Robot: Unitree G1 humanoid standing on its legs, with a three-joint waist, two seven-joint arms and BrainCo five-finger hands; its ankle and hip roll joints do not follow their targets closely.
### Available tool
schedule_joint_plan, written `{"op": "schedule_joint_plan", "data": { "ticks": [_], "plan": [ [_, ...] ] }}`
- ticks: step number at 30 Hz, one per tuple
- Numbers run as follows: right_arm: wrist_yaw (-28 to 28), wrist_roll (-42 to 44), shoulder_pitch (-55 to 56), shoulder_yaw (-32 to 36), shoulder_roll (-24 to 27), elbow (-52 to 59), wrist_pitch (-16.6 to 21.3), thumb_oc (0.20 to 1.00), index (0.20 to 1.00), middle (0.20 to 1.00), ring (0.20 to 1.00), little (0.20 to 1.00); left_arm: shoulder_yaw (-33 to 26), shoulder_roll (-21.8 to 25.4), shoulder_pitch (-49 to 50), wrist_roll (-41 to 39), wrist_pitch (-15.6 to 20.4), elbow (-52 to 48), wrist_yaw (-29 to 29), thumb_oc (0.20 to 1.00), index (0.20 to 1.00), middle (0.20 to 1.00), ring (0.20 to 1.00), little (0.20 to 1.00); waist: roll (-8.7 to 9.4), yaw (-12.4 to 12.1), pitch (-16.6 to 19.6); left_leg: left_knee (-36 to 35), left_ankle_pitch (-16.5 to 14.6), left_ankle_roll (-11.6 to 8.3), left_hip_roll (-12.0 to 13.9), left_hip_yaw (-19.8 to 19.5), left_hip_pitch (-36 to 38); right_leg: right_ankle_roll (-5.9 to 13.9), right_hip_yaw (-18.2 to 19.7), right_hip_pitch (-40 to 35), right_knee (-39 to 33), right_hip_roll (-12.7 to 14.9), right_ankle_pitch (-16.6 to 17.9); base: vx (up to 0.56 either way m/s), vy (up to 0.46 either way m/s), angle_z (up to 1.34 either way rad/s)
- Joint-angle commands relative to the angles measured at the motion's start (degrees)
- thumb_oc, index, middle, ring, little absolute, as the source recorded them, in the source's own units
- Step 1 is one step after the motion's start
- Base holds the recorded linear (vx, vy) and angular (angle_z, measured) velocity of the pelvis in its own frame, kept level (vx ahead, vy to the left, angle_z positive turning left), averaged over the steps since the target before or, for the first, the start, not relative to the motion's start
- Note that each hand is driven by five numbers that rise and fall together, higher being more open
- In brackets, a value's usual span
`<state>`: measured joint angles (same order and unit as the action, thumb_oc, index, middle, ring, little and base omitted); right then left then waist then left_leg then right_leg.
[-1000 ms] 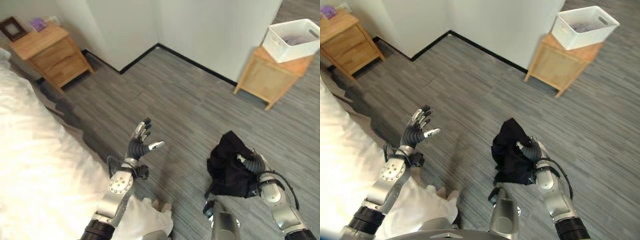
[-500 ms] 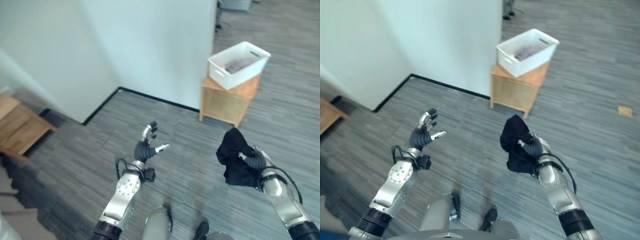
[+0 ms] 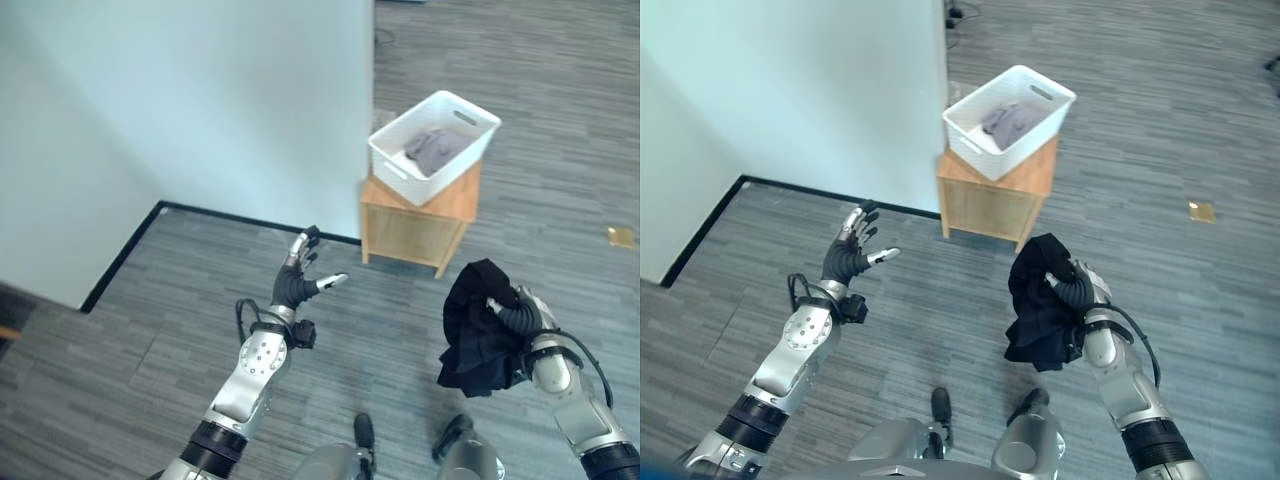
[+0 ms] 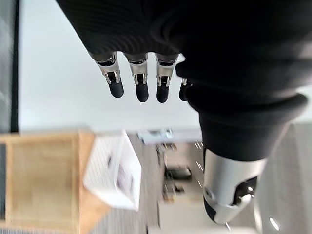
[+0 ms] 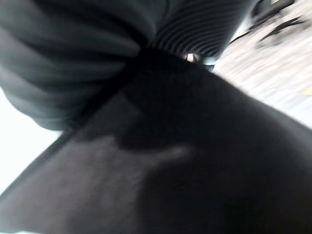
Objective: Pick up bed clothes into laundry basket.
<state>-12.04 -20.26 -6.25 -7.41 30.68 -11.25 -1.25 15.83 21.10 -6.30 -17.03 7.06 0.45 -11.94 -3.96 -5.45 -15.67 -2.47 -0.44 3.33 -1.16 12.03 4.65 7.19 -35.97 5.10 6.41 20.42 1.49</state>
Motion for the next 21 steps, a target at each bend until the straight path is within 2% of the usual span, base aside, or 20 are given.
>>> {"op": "schedule_joint_plan", "data": {
  "ticks": [1, 2, 3, 4, 5, 6, 8, 10, 11, 12, 13, 14, 15, 17, 19, 21],
  "plan": [
    [-2.14, -0.81, -6.36, 1.58, 3.82, 3.71, 1.76, 0.200, 0.200, 0.200, 0.200, 0.200, 0.68, -1.12, -0.13, 0.60, 3.39, -3.11, 1.46, 1.000, 1.000, 1.000, 1.000, 1.000, 0.54, -3.94, 3.41, -1.88, -3.34, -8.33, 8.54, 4.46, 3.11, 4.08, 1.43, -7.80, -3.74, -3.72, -0.89, 0.14, -0.223, 0.15],
    [-1.86, -0.12, -7.90, 1.06, 4.44, 3.72, 1.81, 0.200, 0.200, 0.200, 0.200, 0.200, 0.42, -1.44, 0.13, -0.07, 3.41, -2.93, 1.86, 1.000, 1.000, 1.000, 1.000, 1.000, 0.55, -4.60, 3.51, 1.84, -3.83, -8.82, 9.26, 4.58, 2.38, 3.51, 1.02, -9.57, -6.20, -4.45, -1.07, 0.08, -0.158, -0.04],
    [-1.87, -0.04, -8.09, 0.96, 4.50, 3.62, 1.82, 0.200, 0.200, 0.200, 0.200, 0.200, 0.33, -1.47, 0.09, -0.11, 3.41, -2.93, 1.90, 1.000, 1.000, 1.000, 1.000, 1.000, 0.44, -4.51, 3.40, 2.63, -4.24, -8.96, 9.53, 4.49, 2.06, 3.38, 0.93, -9.80, -6.64, -4.73, -0.92, 0.04, -0.269, -0.25],
    [-1.71, 1.26, -10.81, -0.47, 5.49, 4.43, 2.34, 0.200, 0.200, 0.200, 0.200, 0.200, 0.33, -1.84, 0.54, -1.39, 3.51, -3.13, 2.14, 1.000, 1.000, 1.000, 1.000, 1.000, 0.19, -6.10, 2.24, 14.38, -3.04, -10.40, 11.08, 3.16, -3.23, 1.43, 0.86, -13.02, -10.10, -5.82, -1.61, 0.02, -0.206, -0.31],
    [-1.71, 1.34, -10.97, -0.53, 5.55, 4.36, 2.34, 0.200, 0.200, 0.200, 0.200, 0.200, 0.25, -1.86, 0.49, -1.43, 3.48, -3.18, 2.15, 1.000, 1.000, 1.000, 1.000, 1.000, 0.00, -5.93, 2.21, 15.62, -3.46, -10.65, 11.56, 2.82, -3.97, 1.17, 0.70, -13.10, -10.40, -6.24, -1.62, 0.02, -0.277, -0.24],
    [-1.61, 1.66, -12.11, -1.09, 6.58, 5.03, 2.50, 0.200, 0.200, 0.200, 0.200, 0.200, -0.02, -2.09, 0.60, -2.29, 3.68, -3.32, 2.08, 1.000, 1.000, 1.000, 1.000, 1.000, -0.39, -6.76, 1.40, 22.39, -1.51, -11.69, 12.75, 1.21, -7.08, 0.08, 0.13, -14.42, -10.93, -6.61, -2.54, 0.03, -0.171, -0.16],
    [-1.28, 1.41, -14.63, -2.14, 7.69, 5.48, 2.37, 0.200, 0.200, 0.200, 0.200, 0.200, -0.06, -2.23, 1.05, -3.07, 3.70, -3.78, 2.55, 1.000, 1.000, 1.000, 1.000, 1.000, -0.21, -8.00, 0.33, 29.13, 1.56, -13.21, 14.12, 0.89, -11.32, -0.84, -0.57, -16.69, -11.41, -6.93, -4.52, 0.12, -0.205, -0.26],
    [-0.90, 1.00, -16.05, -2.82, 7.85, 5.84, 1.80, 0.200, 0.200, 0.200, 0.200, 0.200, -0.72, -2.18, 2.38, -3.89, 3.73, -4.43, 2.89, 1.000, 1.000, 1.000, 1.000, 1.000, 0.27, -8.26, 0.43, 25.04, -0.63, -12.40, 12.23, 3.00, -15.10, -0.39, -0.54, -17.21, -11.41, -7.04, -5.84, 0.26, -0.072, -0.13],
    [-0.77, 0.78, -16.20, -3.00, 7.69, 5.93, 1.77, 0.200, 0.200, 0.200, 0.200, 0.200, -0.87, -2.18, 2.69, -3.76, 3.65, -4.48, 2.97, 1.000, 1.000, 1.000, 1.000, 1.000, -0.11, -8.25, 0.87, 21.36, -1.00, -12.01, 11.41, 3.85, -15.03, 0.02, -0.45, -17.40, -11.41, -7.38, -6.17, 0.18, 0.037, 0.08],
    [-0.77, 0.76, -16.18, -3.08, 7.68, 5.93, 1.75, 0.200, 0.200, 0.200, 0.200, 0.200, -0.91, -2.20, 2.81, -3.75, 3.62, -4.53, 2.98, 1.000, 1.000, 1.000, 1.000, 1.000, 0.08, -8.27, 0.90, 20.56, -0.69, -11.87, 11.06, 4.11, -14.60, 0.12, -0.38, -17.38, -11.41, -7.09, -6.09, 0.36, 0.174, 0.01],
    [-0.52, 0.02, -17.47, -3.70, 7.72, 5.21, 1.82, 0.200, 0.200, 0.200, 0.200, 0.200, -0.92, -2.05, 3.36, -2.96, 3.39, -4.49, 3.19, 1.000, 1.000, 1.000, 1.000, 1.000, -1.50, -8.81, 2.60, 8.63, 2.47, -11.73, 9.85, 4.99, -14.02, 1.41, 0.03, -18.65, -11.41, -8.17, -7.12, 0.40, 0.175, -0.05],
    [-0.81, -0.99, -19.06, -4.51, 8.08, 4.44, 1.67, 0.200, 0.200, 0.200, 0.200, 0.200, -0.71, -2.23, 3.60, -2.58, 3.40, -4.27, 3.17, 1.000, 1.000, 1.000, 1.000, 1.000, -1.81, -9.22, 3.05, 3.64, 4.89, -11.86, 9.31, 5.44, -13.71, 1.78, -0.27, -19.71, -11.41, -8.26, -7.85, 0.62, 0.249, -0.15],
    [-0.37, -2.72, -21.67, -5.59, 7.69, 3.95, 0.85, 0.200, 0.200, 0.200, 0.200, 0.200, -0.15, -1.71, 3.79, -3.05, 3.51, -4.85, 3.88, 1.000, 1.000, 1.000, 1.000, 1.000, -2.42, -9.11, 4.67, -1.54, 6.32, -10.95, 8.98, 6.36, -11.02, 2.72, -0.44, -21.05, -11.41, -8.85, -7.84, 0.47, 0.133, -0.23],
    [-1.39, -4.83, -24.32, -6.81, 7.52, 3.17, 0.42, 0.200, 0.200, 0.200, 0.200, 0.200, 0.23, -1.29, 3.63, -3.29, 3.52, -4.92, 3.42, 1.000, 1.000, 1.000, 1.000, 1.000, -1.82, -9.74, 5.74, -1.48, 6.58, -10.12, 7.51, 6.03, -9.70, 2.96, -0.57, -22.05, -10.32, -8.66, -8.10, 0.40, 0.108, -0.16],
    [-1.61, -7.93, -27.99, -8.13, 7.61, 2.69, -0.70, 0.200, 0.200, 0.200, 0.200, 0.200, 1.98, -0.92, 2.58, -3.38, 3.22, -4.80, 3.78, 1.000, 1.000, 1.000, 1.000, 1.000, -1.13, -9.71, 6.29, -1.91, 4.48, -8.08, 5.93, 6.50, -7.27, 3.49, -0.49, -21.00, -1.85, -6.80, -8.63, 0.29, 0.153, -0.27],
    [-2.72, -11.08, -32.69, -10.04, 8.50, 3.06, -1.74, 0.200, 0.200, 0.200, 0.200, 0.200, 3.29, -0.58, 1.45, -2.94, 3.40, -4.66, 2.54, 1.000, 1.000, 1.000, 1.000, 1.000, -1.50, -8.02, 5.21, -2.31, 2.19, -6.00, 4.73, 6.17, -4.52, 5.65, 1.85, -15.55, 12.39, -2.06, -7.34, 0.19, 0.223, -0.15]
  ]
}}
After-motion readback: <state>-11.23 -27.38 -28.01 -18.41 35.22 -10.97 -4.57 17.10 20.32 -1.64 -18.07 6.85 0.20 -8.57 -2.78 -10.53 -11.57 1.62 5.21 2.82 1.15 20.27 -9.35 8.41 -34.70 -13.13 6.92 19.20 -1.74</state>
